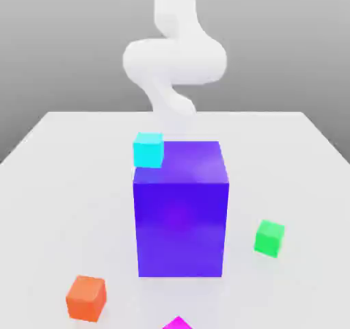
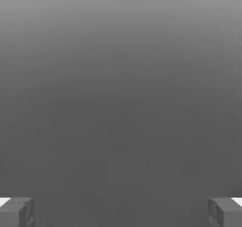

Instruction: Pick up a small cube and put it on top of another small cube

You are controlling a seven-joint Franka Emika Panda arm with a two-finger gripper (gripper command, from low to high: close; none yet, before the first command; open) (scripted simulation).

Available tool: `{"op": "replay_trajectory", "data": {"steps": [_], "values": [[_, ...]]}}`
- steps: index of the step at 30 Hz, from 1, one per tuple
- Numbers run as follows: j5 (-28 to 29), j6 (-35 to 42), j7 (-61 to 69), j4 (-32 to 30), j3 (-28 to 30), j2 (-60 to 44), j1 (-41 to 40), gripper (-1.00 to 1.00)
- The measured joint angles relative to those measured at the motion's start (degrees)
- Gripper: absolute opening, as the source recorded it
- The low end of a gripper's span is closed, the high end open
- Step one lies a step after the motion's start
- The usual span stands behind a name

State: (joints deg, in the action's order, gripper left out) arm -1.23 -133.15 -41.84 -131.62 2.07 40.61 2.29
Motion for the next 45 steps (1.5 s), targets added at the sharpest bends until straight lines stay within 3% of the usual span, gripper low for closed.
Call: {"op": "replay_trajectory", "data": {"steps": [11, 19, 30, 34, 35, 41, 45], "values": [[-7.08, -6.01, 18.89, 0.74, 7.36, -23.25, 7.9, 0.0], [-11.48, -10.34, 31.95, 1.26, 8.26, -39.83, 9.49, 0.0], [-7.56, -17.66, 42.8, 1.57, 7.99, -60.93, 9.01, 0.0], [-8.86, -23.48, 44.84, 3.13, 6.31, -69.21, 7.69, 0.0], [-9.3, -24.65, 45.19, 3.47, 5.85, -70.78, 7.32, -1.0], [-9.5, -25.14, 45.35, 3.64, 5.59, -71.56, 7.11, -1.0], [-7.65, -20.66, 44.02, 2.31, 7.26, -65.71, 8.39, -1.0]]}}
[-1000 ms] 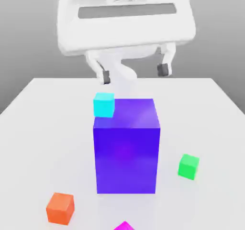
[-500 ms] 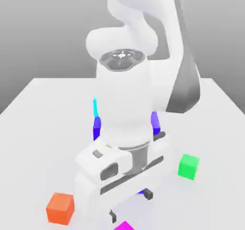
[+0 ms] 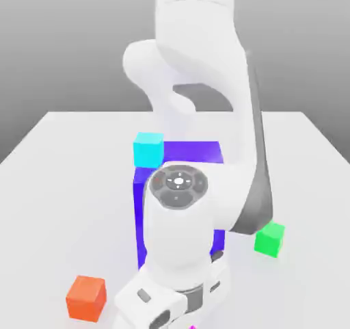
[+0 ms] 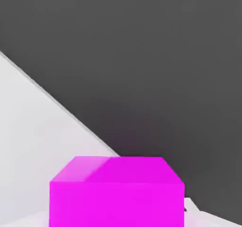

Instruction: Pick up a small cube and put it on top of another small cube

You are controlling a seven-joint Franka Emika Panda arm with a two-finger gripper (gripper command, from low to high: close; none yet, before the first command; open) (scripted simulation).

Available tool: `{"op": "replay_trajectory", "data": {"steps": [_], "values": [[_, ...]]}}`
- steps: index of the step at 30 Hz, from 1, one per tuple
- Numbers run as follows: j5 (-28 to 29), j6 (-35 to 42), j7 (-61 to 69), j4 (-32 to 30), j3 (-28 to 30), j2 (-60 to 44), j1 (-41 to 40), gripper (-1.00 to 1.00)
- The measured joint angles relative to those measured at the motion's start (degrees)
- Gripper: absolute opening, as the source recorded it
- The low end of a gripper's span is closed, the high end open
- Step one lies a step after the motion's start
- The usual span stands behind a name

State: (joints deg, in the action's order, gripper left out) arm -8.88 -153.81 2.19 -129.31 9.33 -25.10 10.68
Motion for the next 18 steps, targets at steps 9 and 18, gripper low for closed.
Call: {"op": "replay_trajectory", "data": {"steps": [9, 18], "values": [[1.37, 2.1, -3.75, -15.57, -6.38, 16.75, 8.36, -1.0], [6.25, -0.38, -10.24, -33.24, -14.29, 33.28, 18.81, -1.0]]}}
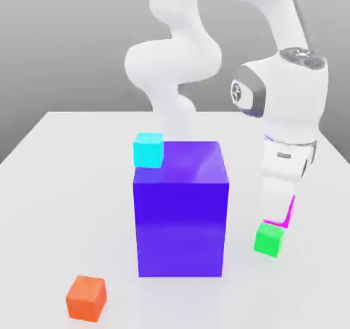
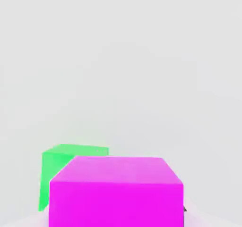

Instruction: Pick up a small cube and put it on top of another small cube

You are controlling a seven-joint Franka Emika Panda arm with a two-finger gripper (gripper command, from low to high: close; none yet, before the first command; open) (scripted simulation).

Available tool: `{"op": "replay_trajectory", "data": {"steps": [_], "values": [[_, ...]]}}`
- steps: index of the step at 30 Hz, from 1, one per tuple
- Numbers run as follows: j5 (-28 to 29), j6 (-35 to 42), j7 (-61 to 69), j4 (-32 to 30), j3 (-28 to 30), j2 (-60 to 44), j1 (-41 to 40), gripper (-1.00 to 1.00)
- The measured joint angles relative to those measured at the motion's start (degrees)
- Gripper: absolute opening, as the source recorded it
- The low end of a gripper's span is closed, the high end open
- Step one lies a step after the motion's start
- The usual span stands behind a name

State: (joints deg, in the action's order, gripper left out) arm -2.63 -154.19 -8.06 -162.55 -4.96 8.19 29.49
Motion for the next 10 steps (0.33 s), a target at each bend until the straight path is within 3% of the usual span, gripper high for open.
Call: {"op": "replay_trajectory", "data": {"steps": [6, 7, 10], "values": [[3.36, -10.85, -2.58, -0.66, 0.24, -10.09, 0.57, -1.0], [3.94, -12.39, -3.0, -0.59, 0.47, -11.7, 0.63, 1.0], [3.94, -12.39, -3.0, -0.59, 0.46, -11.7, 0.63, 1.0]]}}
